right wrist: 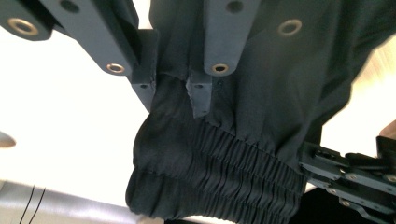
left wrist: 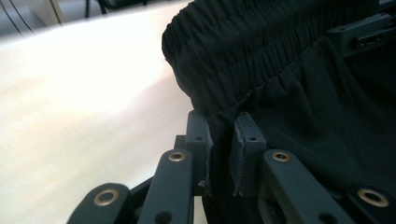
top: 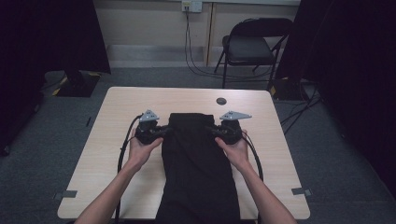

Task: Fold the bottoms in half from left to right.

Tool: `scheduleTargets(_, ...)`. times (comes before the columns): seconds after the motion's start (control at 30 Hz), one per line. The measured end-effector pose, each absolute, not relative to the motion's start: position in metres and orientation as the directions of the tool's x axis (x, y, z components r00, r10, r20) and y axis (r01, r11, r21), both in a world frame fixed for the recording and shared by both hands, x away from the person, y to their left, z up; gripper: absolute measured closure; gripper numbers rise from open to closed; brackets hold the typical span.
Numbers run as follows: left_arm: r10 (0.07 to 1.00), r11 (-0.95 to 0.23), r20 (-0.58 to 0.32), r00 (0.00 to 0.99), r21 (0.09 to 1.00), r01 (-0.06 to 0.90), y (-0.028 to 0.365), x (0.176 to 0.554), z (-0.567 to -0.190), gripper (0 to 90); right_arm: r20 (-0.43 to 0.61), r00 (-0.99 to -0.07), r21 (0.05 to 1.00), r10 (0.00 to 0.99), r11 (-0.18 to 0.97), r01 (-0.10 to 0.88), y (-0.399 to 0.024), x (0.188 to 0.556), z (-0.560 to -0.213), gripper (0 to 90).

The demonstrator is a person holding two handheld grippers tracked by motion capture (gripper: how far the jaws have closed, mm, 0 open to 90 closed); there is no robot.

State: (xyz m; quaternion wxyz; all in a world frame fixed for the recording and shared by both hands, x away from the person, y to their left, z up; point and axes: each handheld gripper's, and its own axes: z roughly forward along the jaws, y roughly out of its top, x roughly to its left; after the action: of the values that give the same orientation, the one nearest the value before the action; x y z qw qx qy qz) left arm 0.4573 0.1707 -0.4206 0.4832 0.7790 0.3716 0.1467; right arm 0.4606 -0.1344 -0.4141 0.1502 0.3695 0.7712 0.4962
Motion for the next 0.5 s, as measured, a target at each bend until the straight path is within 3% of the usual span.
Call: scheduleTargets(0.5, 0.788, -0.204, -0.042, 0.614, 0.924, 0.325, 0.179, 0.512, -0.330, 79.7, 0.093, -0.671, 0.932, 0.736, 0.172, 0.319, -0.118, 0.505, -0.333, 79.4)
